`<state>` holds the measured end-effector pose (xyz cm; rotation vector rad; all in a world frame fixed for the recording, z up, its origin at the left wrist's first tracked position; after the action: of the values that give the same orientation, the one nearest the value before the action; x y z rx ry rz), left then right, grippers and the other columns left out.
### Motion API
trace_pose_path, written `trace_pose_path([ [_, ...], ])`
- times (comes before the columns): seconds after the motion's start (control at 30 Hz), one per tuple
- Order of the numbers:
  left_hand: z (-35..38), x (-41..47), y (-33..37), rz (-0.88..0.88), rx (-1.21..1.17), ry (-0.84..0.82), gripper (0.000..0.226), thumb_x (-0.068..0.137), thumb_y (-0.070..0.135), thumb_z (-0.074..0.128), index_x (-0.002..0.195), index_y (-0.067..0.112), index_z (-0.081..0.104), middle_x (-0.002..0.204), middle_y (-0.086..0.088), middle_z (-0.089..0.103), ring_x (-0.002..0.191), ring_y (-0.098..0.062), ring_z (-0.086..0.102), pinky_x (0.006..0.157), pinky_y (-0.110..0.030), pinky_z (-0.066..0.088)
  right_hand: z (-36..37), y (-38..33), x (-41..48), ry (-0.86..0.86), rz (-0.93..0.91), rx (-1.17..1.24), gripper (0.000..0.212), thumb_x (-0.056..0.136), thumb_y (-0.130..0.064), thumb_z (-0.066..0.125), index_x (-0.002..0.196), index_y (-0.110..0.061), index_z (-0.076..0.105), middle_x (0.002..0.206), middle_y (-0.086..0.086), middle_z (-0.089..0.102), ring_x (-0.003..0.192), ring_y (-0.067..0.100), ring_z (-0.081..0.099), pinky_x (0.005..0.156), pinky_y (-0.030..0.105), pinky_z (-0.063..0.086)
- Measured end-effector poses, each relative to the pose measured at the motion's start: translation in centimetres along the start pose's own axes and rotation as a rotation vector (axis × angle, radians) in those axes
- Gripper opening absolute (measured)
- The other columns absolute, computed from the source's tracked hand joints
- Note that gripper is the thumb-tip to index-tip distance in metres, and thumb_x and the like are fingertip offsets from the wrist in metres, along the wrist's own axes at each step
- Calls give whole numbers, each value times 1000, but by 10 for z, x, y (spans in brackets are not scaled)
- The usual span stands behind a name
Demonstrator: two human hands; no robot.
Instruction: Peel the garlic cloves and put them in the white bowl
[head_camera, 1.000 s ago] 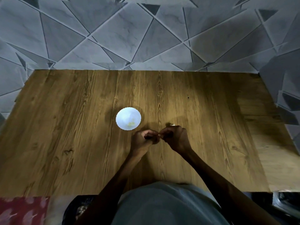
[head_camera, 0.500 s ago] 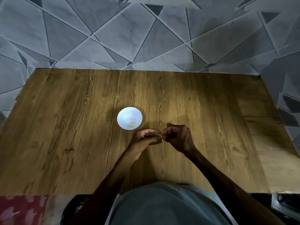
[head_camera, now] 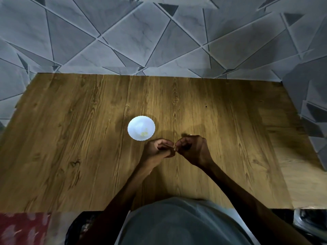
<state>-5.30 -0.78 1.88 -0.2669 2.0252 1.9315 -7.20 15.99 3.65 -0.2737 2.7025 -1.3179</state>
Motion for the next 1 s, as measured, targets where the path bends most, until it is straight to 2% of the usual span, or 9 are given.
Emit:
trace_pose_path([
  [0.1, 2, 0, 8, 142, 219, 90, 33, 67, 5, 79, 94, 19, 64, 78, 3, 74, 78, -12, 72, 76, -37, 58, -2, -4, 3, 8, 34, 7, 9, 79, -13, 80, 86, -16, 75, 78, -10, 73, 72, -4, 68, 63, 8, 52],
  [0.2, 4, -1, 10, 157, 251, 145, 39, 62, 11, 78, 91, 29, 58, 72, 10, 71, 73, -10, 70, 74, -42, 58, -3, -5, 5, -5, 52, 40, 6, 78, -13, 79, 83, -14, 76, 76, -9, 74, 68, 0, 69, 64, 17, 57],
  [0.3, 5, -2, 12, 174, 292, 158, 38, 60, 19, 77, 87, 34, 55, 72, 15, 69, 72, -7, 69, 71, -39, 57, -2, -2, 3, -19, 105, 101, 7, 78, -10, 79, 85, -11, 76, 76, -6, 74, 67, 4, 70, 66, 28, 61],
  [0.4, 3, -2, 14, 118, 231, 140, 29, 67, 11, 77, 86, 25, 60, 72, 8, 70, 69, -9, 69, 67, -33, 56, -3, 2, 3, -84, 183, 248, 11, 80, -7, 78, 90, -6, 75, 80, 2, 75, 73, 12, 73, 72, 36, 62],
  [0.5, 1, -3, 17, -49, -72, 34, 14, 80, -4, 70, 88, 6, 66, 77, -12, 71, 65, -15, 67, 63, -25, 53, -8, 6, 1, -170, 208, 476, 20, 81, -3, 76, 99, 0, 71, 90, 13, 74, 86, 26, 73, 81, 41, 60],
  [0.63, -1, -4, 14, -124, -292, -49, 12, 85, -4, 66, 85, 7, 72, 84, -15, 71, 74, -20, 66, 72, -25, 55, -10, 5, -2, -203, 200, 654, 25, 82, 4, 72, 106, 5, 67, 98, 23, 72, 96, 35, 70, 86, 41, 58],
  [0.77, -1, -5, 14, -122, -316, -29, 11, 86, 2, 68, 94, 6, 74, 92, -18, 73, 84, -24, 68, 77, -24, 54, -10, 4, -3, -166, 216, 728, 27, 81, 6, 71, 108, 7, 65, 99, 26, 70, 94, 32, 70, 83, 35, 58],
  [0.87, -1, -7, 17, -96, -344, -42, 19, 87, 2, 67, 105, -3, 70, 98, -20, 73, 88, -22, 71, 75, -21, 55, -10, 6, -4, -142, 220, 771, 29, 81, 5, 71, 110, 8, 64, 100, 25, 70, 95, 33, 70, 83, 34, 57],
  [1.0, 0, -8, 19, -105, -367, -60, 23, 86, 3, 68, 108, -5, 69, 99, -19, 73, 90, -23, 72, 77, -21, 55, -9, 4, -5, -106, 230, 820, 31, 80, 5, 72, 110, 8, 64, 100, 23, 72, 95, 32, 70, 83, 36, 57],
])
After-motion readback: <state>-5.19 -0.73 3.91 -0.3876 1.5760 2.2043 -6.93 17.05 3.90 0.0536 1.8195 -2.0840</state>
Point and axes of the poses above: each hand's wrist, its own x-axis towards the middle knuckle, its own z-axis out of the palm, y = z × x, the point moved 3 cm from there along x, towards the middle knuckle
